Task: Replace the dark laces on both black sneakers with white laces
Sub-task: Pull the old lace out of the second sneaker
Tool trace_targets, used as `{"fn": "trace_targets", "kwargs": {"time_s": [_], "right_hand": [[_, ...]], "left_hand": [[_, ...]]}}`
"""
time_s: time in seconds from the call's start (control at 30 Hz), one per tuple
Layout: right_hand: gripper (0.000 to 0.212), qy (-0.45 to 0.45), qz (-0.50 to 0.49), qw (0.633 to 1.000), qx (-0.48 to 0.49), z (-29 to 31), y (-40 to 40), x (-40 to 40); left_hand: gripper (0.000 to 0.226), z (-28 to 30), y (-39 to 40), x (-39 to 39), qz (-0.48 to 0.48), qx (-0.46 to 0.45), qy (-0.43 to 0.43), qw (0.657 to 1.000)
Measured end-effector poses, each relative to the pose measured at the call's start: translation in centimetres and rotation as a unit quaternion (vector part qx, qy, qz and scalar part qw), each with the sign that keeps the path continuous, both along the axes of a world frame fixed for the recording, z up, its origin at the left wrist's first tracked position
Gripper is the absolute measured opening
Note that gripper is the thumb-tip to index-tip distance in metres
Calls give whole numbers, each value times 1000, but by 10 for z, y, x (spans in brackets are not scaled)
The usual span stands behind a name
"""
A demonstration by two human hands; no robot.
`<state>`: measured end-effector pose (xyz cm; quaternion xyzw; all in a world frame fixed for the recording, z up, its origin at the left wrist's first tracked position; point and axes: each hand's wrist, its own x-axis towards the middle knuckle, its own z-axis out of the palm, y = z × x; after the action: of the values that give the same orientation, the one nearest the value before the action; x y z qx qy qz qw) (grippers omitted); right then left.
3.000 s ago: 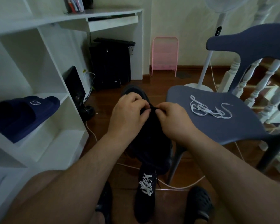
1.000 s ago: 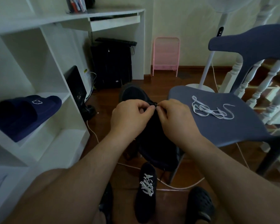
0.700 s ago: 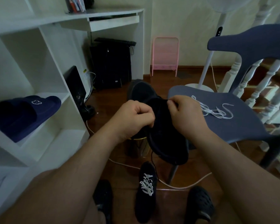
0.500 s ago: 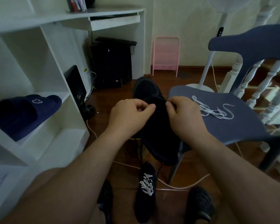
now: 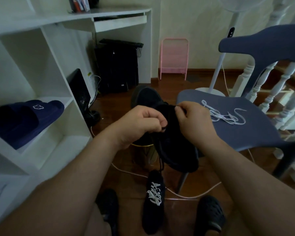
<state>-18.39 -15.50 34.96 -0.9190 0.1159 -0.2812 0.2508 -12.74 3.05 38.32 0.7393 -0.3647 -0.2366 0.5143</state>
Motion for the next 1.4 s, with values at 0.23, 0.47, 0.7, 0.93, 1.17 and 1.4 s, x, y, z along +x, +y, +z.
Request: {"fn": "trace_targets", "kwargs": {"time_s": [0.23, 0.47, 0.7, 0.93, 1.17, 1.4], "right_hand": [[23, -10, 24, 999, -27, 0, 10, -4], [22, -30, 51, 997, -51, -4, 21, -2], [27, -1, -29, 998, 59, 7, -5, -3], [24, 16, -41, 997, 70, 5, -14, -10], [25, 43, 14, 999, 23, 0, 9, -11], [24, 51, 51, 997, 5, -5, 17, -11]], "left_hand": [[27, -15, -4, 8, 210, 89, -157, 961], [26, -29, -22, 10, 275, 89, -278, 916], [17, -4, 5, 6, -10, -2, -91, 996], [41, -14, 32, 31, 114, 211, -141, 961], [11, -27, -3, 17, 235, 104, -282, 924], [17, -36, -15, 19, 289, 169, -409, 849]]}}
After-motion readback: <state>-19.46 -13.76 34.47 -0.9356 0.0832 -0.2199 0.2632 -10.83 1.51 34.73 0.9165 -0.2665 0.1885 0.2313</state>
